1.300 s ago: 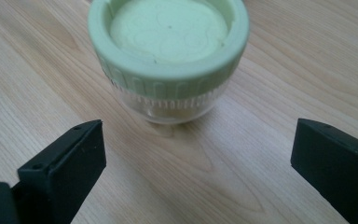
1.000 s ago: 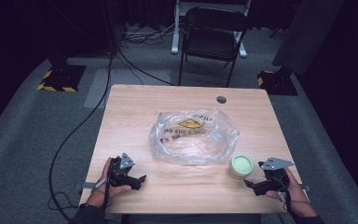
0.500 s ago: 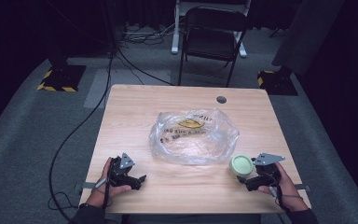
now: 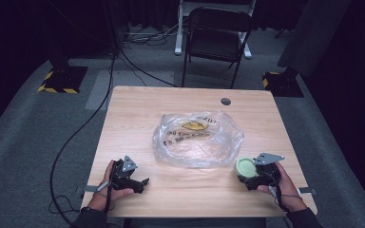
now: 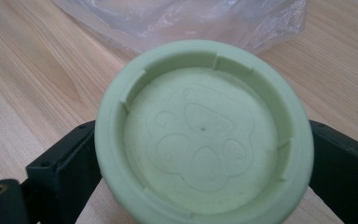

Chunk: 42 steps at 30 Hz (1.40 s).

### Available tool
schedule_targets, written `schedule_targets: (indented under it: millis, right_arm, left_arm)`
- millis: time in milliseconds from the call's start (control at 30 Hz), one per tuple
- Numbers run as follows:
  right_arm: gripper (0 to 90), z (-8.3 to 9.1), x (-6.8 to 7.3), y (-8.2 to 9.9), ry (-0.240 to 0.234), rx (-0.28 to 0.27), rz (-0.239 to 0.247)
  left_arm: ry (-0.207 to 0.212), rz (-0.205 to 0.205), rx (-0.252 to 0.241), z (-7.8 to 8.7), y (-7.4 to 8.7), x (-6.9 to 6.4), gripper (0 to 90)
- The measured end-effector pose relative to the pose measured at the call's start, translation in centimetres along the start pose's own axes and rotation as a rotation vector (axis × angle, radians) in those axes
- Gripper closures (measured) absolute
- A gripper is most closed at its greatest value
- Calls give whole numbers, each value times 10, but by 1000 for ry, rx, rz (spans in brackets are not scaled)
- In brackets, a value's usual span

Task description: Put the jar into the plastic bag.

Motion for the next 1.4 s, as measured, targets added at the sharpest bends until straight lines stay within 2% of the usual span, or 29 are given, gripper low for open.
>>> schedule_targets:
  millis: [167,267,700,1033,1400]
  right_arm:
    - [92,-3,1,1,11,8,7]
    - [100,-2,0,0,1,-6,-13]
    - [109,3,1,-2,-5,-17,-14]
    - [109,15,5,-12,14,-45,-20]
    - [110,25,16,-33,-8,-61,-13]
  left_arm:
    - [0,0,0,0,0,0,4]
    - [0,0,0,0,0,0,3]
    - [1,1,0,0,0,0,4]
    - [0,0,0,0,0,0,3]
    - [0,0,0,0,0,0,4]
Point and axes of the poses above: each handheld gripper's, and its own axes: z roughly backward along the jaws, y roughly out of its underside, x roughly to its left, the point moved 6 cm from there along -z, roughly forward along the jaws, and after that the axes turned 5 degrees about -x, right-handed, at the moved point
